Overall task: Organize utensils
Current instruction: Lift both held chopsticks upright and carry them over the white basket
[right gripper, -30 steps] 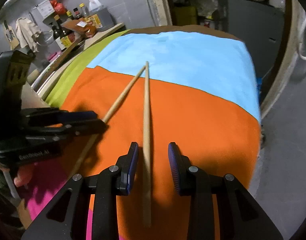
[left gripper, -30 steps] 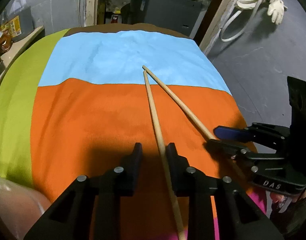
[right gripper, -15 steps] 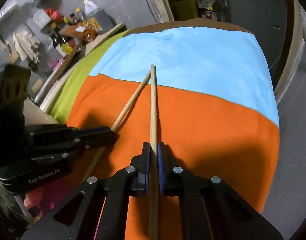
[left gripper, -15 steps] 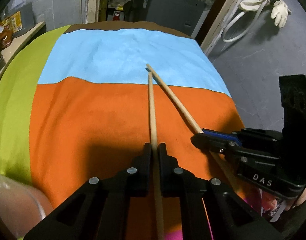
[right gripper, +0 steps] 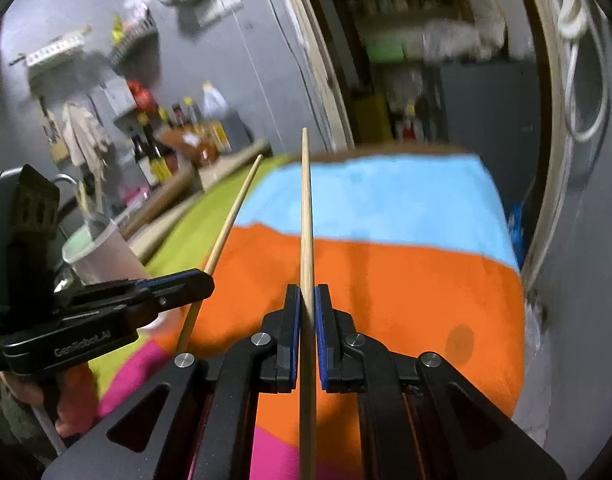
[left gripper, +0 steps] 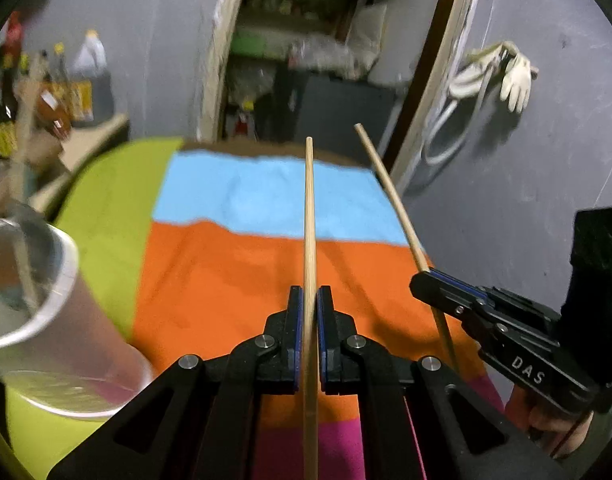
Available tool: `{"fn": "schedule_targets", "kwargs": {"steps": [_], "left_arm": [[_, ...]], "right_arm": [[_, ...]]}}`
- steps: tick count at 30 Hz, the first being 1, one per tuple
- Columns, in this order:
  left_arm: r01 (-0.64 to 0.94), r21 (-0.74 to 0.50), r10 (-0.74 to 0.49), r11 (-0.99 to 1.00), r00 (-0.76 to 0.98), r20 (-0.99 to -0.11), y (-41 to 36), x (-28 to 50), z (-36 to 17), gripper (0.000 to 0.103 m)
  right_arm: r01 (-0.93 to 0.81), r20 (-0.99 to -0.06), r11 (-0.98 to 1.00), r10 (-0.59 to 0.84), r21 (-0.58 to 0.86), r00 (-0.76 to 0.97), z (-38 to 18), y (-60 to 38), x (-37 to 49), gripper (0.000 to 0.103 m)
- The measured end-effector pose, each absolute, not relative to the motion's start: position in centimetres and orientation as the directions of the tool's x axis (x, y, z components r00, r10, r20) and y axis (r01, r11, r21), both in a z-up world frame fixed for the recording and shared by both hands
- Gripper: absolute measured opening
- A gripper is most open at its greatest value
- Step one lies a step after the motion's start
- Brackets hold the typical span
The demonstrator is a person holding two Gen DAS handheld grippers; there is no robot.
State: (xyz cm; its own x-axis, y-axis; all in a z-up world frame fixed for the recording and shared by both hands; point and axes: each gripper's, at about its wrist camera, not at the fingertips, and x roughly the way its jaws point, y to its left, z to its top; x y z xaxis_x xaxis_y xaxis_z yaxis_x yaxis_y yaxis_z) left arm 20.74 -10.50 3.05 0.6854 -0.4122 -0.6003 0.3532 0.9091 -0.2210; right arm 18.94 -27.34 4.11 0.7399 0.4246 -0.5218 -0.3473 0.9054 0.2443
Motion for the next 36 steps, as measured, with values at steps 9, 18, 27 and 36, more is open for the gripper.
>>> {"fn": "schedule_targets", "kwargs": {"steps": [9, 18, 27, 36], "left_arm": [[0.348, -0.174, -0.389, 0.921, 0.831, -0.397, -8.1, 17.6, 8.1, 0.004], [0.295, -0.208, -0.344, 0.933, 0.901, -0.264, -2.5, 16.0, 11.5, 0.004], [0.202, -0.244, -0.250, 0.948, 0.951, -0.184, 3.9, 15.4, 13.9, 0.004], [0.089, -0.305, -0.134, 0.948, 0.982, -0.130, 9.8, 15.6, 14.0, 0.004]], "right_arm": [[-0.420, -0.271, 0.888, 0.458, 0.187, 0.847, 8.1, -23.9, 16.4, 0.006], [-0.508, -0.128, 0.831, 0.543, 0.227, 0.830, 10.7, -19.5, 16.5, 0.006], [-0.575, -0.013, 0.772, 0.601, 0.272, 0.800, 12.0, -15.1, 17.5, 0.006], [-0.575, 0.054, 0.761, 0.589, 0.300, 0.807, 11.4, -11.3, 18.6, 0.006]]}}
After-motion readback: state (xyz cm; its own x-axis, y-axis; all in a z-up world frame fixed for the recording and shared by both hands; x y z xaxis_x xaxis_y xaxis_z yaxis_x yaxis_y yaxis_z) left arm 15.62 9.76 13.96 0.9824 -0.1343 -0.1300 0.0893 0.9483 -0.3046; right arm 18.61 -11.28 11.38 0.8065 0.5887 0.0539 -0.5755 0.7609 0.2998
